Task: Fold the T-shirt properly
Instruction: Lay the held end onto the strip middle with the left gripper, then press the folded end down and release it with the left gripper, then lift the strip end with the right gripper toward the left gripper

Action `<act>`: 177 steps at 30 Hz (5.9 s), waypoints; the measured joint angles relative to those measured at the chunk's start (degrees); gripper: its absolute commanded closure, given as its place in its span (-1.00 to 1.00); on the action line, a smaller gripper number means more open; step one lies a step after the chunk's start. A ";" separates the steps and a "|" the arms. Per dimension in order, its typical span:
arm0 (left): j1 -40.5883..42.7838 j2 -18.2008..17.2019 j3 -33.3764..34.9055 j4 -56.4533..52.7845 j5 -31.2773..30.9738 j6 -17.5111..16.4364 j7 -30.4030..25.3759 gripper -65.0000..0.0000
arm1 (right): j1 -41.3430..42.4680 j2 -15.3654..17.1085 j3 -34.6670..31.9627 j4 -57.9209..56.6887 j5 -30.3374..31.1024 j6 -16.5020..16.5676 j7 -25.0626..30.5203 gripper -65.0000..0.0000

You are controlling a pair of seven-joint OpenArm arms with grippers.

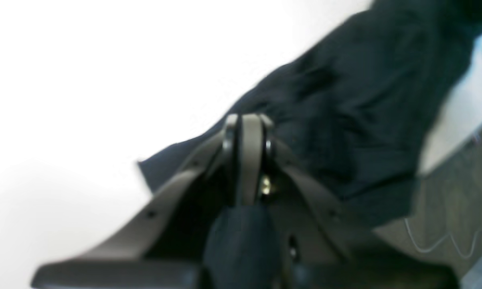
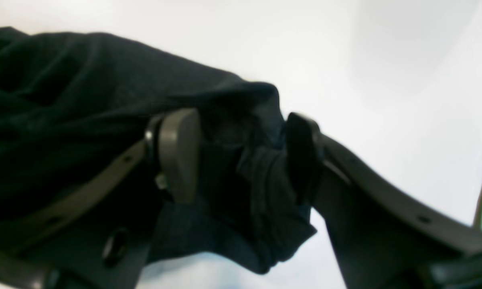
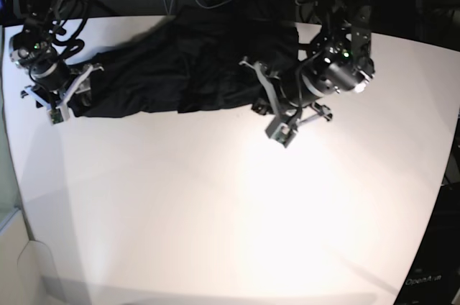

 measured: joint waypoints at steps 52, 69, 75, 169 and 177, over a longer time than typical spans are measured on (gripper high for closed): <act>-1.70 -1.27 23.76 -0.85 7.89 -0.35 -0.22 0.95 | -0.31 0.00 -1.11 0.00 0.00 0.00 0.02 -0.07; -3.72 1.60 20.00 -12.41 9.75 0.22 -0.11 0.95 | -0.17 0.02 -1.09 0.00 0.02 0.00 0.04 -0.07; -3.61 -0.02 27.47 -12.41 8.61 -0.66 -0.07 0.95 | -0.15 0.00 -1.09 0.00 0.02 0.00 0.02 -0.07; -13.16 -12.26 2.69 -29.00 4.33 -12.24 -8.46 0.95 | 9.35 -6.99 9.03 12.15 9.29 0.00 -30.34 -0.68; -13.16 -12.09 2.69 -28.96 4.48 -12.15 -8.20 0.95 | 10.51 -7.15 8.87 8.28 9.29 0.02 -29.97 -0.68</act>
